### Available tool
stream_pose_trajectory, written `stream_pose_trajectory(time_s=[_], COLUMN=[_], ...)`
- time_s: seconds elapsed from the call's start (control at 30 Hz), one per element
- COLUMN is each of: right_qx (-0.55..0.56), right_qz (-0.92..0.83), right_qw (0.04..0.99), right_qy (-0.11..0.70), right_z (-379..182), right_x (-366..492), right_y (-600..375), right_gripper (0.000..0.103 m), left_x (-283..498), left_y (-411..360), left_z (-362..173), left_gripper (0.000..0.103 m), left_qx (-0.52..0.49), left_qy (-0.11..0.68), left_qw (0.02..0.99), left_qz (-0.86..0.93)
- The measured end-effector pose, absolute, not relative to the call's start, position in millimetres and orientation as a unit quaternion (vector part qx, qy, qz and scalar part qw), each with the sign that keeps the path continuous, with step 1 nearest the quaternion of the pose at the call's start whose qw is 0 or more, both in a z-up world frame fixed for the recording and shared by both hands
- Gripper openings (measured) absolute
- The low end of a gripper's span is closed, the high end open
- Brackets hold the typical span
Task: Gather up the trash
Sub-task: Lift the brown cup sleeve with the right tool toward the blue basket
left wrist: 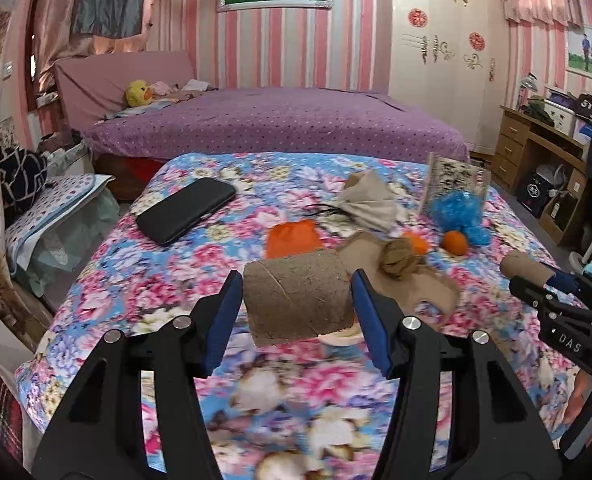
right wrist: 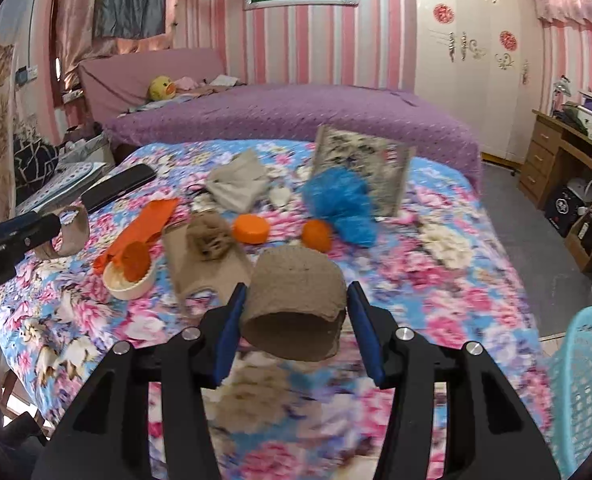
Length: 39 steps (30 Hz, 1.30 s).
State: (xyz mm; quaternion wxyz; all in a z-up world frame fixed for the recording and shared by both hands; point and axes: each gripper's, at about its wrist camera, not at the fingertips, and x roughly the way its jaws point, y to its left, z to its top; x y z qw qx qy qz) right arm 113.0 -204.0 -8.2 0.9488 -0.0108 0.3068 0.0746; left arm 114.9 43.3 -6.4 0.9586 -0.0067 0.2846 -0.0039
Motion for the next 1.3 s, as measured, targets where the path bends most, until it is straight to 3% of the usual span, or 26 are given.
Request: stream_pose_trajectory(time_s=[1.3], right_qx=[0.044], right_qz=[-0.057], right_qw=[0.962], right_qy=[0.265], right_z=[9.4], right_x=[46.8], right_y=[-437.1], right_gripper=[0.051], left_x=[83.1], left_y=[-151.6], left_z=[9.0], left_gripper=[0.055], left_qx=[0.021], left_qy=[0.248], left_qw=[0.966], left_qz=[-0.073])
